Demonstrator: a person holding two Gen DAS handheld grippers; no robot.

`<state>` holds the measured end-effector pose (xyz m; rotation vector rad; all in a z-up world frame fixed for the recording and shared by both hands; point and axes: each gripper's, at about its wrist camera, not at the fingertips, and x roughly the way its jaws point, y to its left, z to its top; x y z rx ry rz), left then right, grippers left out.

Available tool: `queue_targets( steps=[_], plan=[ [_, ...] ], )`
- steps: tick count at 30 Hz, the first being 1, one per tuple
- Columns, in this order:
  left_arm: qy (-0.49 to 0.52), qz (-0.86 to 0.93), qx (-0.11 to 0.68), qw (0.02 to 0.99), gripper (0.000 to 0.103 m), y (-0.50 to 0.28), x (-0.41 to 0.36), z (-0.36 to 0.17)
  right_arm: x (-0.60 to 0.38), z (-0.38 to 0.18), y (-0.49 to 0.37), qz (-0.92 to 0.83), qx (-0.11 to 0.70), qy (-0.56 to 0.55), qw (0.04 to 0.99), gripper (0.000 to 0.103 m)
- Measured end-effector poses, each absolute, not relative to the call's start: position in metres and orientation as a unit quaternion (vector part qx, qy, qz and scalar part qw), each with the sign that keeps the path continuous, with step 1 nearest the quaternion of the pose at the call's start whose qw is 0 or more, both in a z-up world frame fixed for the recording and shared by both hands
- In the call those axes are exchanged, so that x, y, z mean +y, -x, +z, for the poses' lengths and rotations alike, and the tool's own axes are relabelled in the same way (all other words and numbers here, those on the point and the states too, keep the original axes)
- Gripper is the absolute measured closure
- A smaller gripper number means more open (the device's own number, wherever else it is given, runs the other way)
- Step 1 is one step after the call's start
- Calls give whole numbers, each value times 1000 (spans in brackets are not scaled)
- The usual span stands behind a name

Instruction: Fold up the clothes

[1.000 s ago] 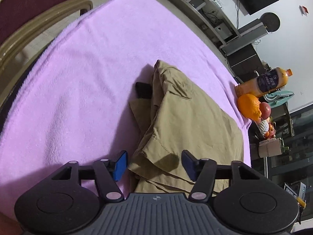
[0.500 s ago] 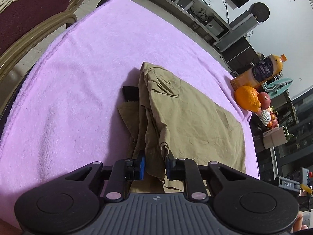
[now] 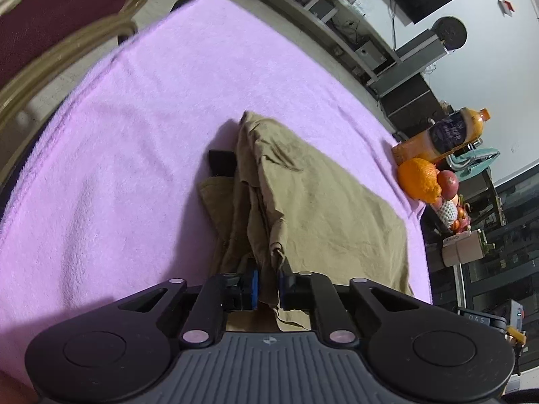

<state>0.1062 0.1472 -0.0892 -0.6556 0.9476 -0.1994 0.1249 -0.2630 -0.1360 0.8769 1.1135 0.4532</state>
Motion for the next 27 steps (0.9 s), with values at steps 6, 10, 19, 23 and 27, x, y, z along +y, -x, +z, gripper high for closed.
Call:
queue_targets(
  steps=[6,10,19,23,27],
  plan=[
    [324,-117,393,852,98,-103,118,-38,-275,-80,-144,195,448,-377,787,92],
    [298,-116,376,870,98,-92,94,-25,-290,-54,-151,191,414,-355,816,92],
    [241,-48,473,846,94,-92,84,-115,-249,-123,-147,147,523,-172,822,93],
    [198,-49,471,858,89,-88,78,-113,-234,-118,-141,128,517,-101,840,78],
    [165,-51,468,867,86,-83,72,-111,-250,-92,-131,108,458,-126,873,65]
  ],
)
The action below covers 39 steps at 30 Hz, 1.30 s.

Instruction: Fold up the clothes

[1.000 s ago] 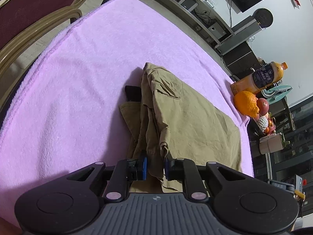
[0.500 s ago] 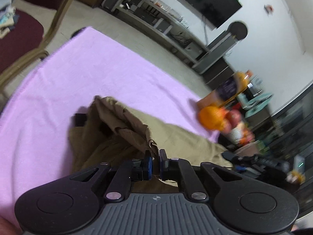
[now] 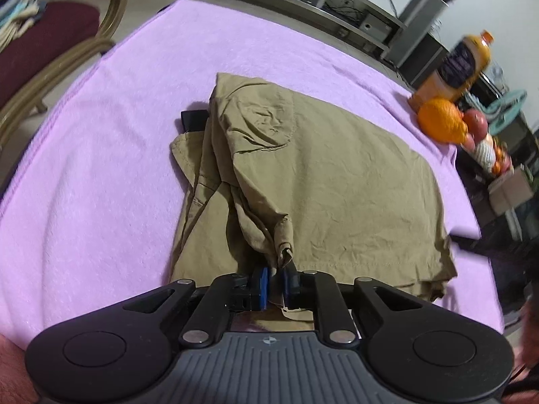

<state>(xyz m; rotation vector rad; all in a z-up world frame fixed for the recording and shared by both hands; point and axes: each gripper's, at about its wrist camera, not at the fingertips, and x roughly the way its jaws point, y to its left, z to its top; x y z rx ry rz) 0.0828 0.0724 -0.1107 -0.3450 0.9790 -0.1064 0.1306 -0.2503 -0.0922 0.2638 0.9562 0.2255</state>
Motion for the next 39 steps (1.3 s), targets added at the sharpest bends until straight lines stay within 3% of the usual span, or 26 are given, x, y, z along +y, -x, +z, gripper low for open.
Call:
queue_targets(
  steps=[3,4,5,10,15,16,23,25,29,32,33,34,35,37,38,39],
  plan=[
    [173,-53,469,865,86,-83,76,-111,-244,-73,-126,170,402,-129,891,67],
    [177,-53,469,863,86,-83,77,-111,-238,-69,-125,190,393,-122,891,73],
    [180,-53,469,863,85,-83,78,-112,-225,-73,-128,200,408,-97,886,77],
    [186,-53,471,861,84,-79,79,-111,-181,-114,-135,176,485,63,855,82],
    [208,-26,415,886,88,-48,103,-78,-185,-115,-136,177,494,44,850,82],
    [204,-17,395,896,93,-43,108,-68,-187,-116,-137,176,498,33,849,82],
    [91,-66,339,934,92,-59,64,-40,-190,-116,-133,176,502,17,847,80],
    [40,-85,353,931,88,-66,41,-56,-193,-116,-131,179,500,9,847,80],
    [-22,-67,422,904,90,-76,30,-106,-200,-114,-129,186,497,3,847,80],
    [-33,-67,423,903,89,-71,31,-111,-210,-106,-125,188,498,-11,847,80],
    [-33,-67,423,903,89,-71,31,-111,-215,-101,-124,183,492,-21,851,76],
    [-32,-67,422,904,90,-71,31,-113,-221,-94,-123,171,478,-29,861,64],
    [-28,-67,421,904,90,-72,32,-114,-226,-87,-122,161,458,-40,873,63],
    [-21,-65,424,903,90,-73,33,-114,-239,-74,-122,154,419,-90,890,68],
    [-18,-64,425,903,90,-73,33,-113,-245,-70,-126,165,404,-135,890,83],
    [-17,-63,426,902,90,-73,33,-112,-247,-69,-129,180,396,-177,883,89]
  ],
)
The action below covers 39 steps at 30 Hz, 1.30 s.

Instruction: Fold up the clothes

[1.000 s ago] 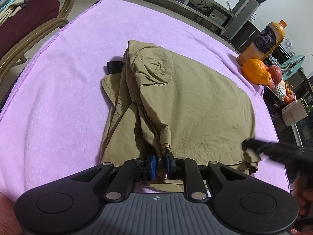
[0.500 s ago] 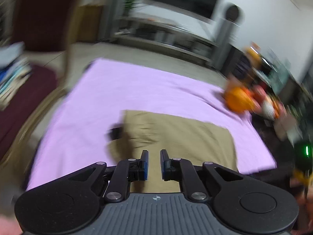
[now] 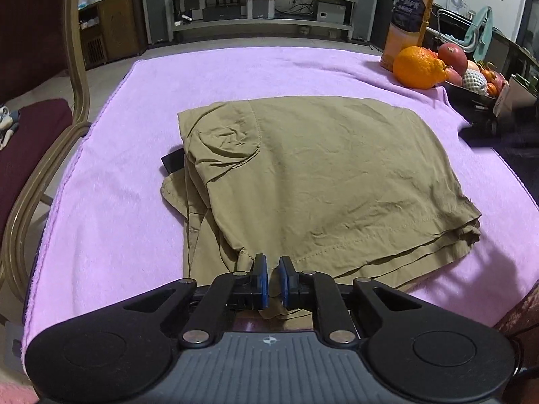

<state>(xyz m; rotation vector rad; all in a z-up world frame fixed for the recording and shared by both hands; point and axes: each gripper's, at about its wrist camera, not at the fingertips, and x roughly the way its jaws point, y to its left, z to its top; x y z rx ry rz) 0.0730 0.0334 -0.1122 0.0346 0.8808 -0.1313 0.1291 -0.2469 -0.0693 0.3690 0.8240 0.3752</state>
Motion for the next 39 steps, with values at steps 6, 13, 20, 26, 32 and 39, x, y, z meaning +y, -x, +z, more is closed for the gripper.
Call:
queue_targets(
  steps=[6,13,20,26,32,39],
  plan=[
    [-8,-67,427,902,90,-71,36,-110,-207,-87,-174,247,376,-299,841,90],
    [14,-84,429,899,89,-73,46,-113,-196,-152,-239,176,399,-306,846,103],
    [32,-86,436,895,89,-77,51,-112,-266,-151,-242,-40,341,-286,894,96],
    [32,-79,435,896,89,-77,49,-111,-268,-108,-208,18,362,-327,873,95],
    [24,-77,429,900,89,-74,47,-112,-188,-81,-147,183,410,-134,883,81],
    [3,-71,424,903,89,-71,40,-112,-124,-114,-125,248,375,113,886,81]
  ],
)
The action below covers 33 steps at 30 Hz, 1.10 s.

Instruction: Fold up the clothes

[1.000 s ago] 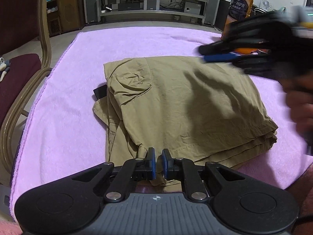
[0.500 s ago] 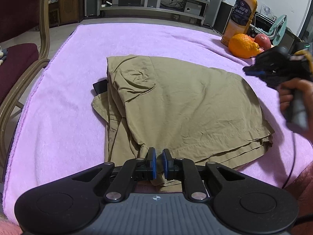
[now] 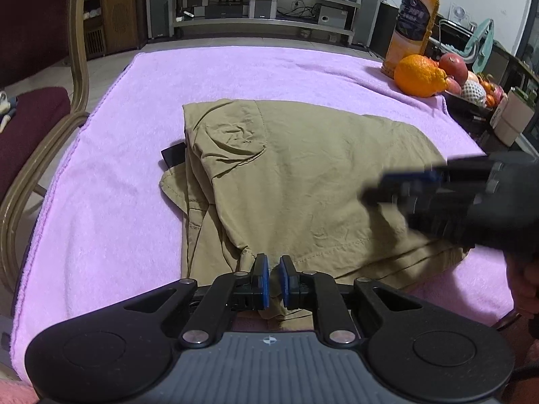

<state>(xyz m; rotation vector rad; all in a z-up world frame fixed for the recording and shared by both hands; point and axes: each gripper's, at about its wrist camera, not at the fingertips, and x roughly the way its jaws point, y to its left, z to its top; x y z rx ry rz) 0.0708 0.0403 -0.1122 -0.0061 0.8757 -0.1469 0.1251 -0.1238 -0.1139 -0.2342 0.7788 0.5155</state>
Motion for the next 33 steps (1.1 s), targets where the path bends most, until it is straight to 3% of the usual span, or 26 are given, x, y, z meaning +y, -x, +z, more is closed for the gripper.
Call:
queue_targets(
  steps=[3,12,16,17,22,26,33],
  plan=[
    [-2,-71,423,903,89,-70,40,-113,-143,-117,-113,235,388,164,876,81],
    [-18,-80,410,909,89,-59,40,-108,-199,-99,-98,193,421,58,884,80],
    [39,-101,359,927,90,-47,59,-78,-223,-71,-101,183,380,-34,906,63],
    [48,-101,344,932,90,-46,63,-71,-229,-66,-104,181,371,-60,909,63],
    [49,-65,326,942,90,-81,68,-57,-252,-71,-126,178,363,-216,889,64],
    [27,-51,330,942,93,-120,57,-60,-258,-95,-156,168,372,-338,848,74],
    [12,-52,318,947,93,-171,34,-72,-222,-124,-197,185,382,-398,814,74]
  ],
)
